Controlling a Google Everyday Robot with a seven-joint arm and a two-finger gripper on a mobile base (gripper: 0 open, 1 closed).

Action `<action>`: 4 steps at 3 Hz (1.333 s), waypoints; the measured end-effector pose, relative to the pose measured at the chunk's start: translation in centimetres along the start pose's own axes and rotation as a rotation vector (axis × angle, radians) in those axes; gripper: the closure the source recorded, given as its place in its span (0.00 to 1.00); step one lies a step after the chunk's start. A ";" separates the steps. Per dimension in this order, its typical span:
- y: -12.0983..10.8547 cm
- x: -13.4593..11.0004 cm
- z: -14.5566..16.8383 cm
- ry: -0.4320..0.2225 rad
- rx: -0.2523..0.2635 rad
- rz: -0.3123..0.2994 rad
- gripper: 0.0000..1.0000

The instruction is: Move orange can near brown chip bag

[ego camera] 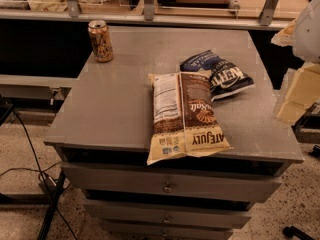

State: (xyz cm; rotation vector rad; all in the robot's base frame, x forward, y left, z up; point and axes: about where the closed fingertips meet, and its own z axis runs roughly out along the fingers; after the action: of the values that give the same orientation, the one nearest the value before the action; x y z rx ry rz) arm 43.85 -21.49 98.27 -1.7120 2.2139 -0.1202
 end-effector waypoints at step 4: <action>-11.8 -11.7 0.7 -0.255 0.109 -0.056 0.00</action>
Offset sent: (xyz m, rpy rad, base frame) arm 0.0056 -0.0002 0.0025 0.0420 -0.0087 0.0056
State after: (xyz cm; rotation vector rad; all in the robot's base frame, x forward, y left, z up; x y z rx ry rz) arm 57.50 -13.40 103.25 -1.6322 1.9412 -0.0328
